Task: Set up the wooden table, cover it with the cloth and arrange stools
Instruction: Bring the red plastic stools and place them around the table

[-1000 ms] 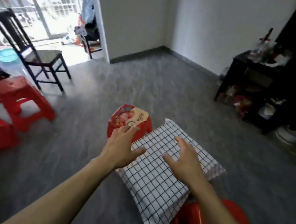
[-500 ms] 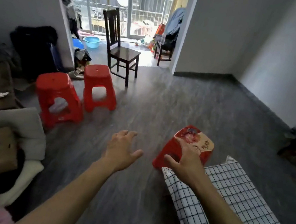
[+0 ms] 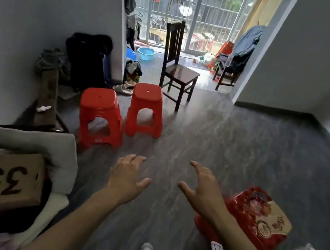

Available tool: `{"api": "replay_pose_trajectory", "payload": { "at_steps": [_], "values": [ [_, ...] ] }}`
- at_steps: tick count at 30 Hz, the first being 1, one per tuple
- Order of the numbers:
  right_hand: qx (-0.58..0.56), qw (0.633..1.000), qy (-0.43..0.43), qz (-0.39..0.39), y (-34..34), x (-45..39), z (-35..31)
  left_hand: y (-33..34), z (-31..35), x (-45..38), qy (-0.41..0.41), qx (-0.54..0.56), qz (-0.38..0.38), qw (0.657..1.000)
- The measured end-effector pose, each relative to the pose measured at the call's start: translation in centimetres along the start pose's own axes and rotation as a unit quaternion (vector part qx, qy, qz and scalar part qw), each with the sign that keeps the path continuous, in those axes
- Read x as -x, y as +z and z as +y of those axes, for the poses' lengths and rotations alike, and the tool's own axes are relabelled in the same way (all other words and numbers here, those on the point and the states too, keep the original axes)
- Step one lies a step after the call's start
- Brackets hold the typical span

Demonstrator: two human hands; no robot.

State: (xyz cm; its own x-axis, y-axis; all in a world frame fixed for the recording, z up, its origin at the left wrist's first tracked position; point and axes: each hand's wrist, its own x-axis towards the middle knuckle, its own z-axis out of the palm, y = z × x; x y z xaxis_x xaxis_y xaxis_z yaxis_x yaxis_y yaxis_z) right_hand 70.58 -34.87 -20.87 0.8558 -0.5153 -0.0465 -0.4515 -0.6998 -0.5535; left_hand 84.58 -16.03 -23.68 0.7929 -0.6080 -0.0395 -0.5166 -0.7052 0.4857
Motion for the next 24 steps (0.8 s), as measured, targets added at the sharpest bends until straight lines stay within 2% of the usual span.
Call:
{"api": "replay_pose_trajectory", "payload": {
  "at_steps": [6,11,16,21,24],
  "values": [
    [-0.03,0.999,-0.021,-0.005,-0.4,-12.2,-0.2,-2.0,-0.4,-11.0,-0.027,-0.029,0.005,0.999],
    [-0.032,0.998,-0.044,-0.018,-2.1,-22.4,-1.3,-4.3,-0.6,-20.3,-0.032,-0.004,0.043,0.999],
    [-0.024,0.998,-0.056,-0.03,-1.9,-30.9,-2.7,-4.9,-2.6,-27.7,-0.053,0.01,0.042,0.998],
    [-0.019,0.998,-0.061,-0.008,-0.5,-40.7,-4.4,-4.5,-5.4,-37.2,-0.036,-0.023,0.039,0.998],
    [0.01,0.999,-0.04,-0.029,-0.3,-46.1,-5.5,-5.0,-6.2,-43.6,-0.025,-0.002,0.037,0.999]
  ]
}}
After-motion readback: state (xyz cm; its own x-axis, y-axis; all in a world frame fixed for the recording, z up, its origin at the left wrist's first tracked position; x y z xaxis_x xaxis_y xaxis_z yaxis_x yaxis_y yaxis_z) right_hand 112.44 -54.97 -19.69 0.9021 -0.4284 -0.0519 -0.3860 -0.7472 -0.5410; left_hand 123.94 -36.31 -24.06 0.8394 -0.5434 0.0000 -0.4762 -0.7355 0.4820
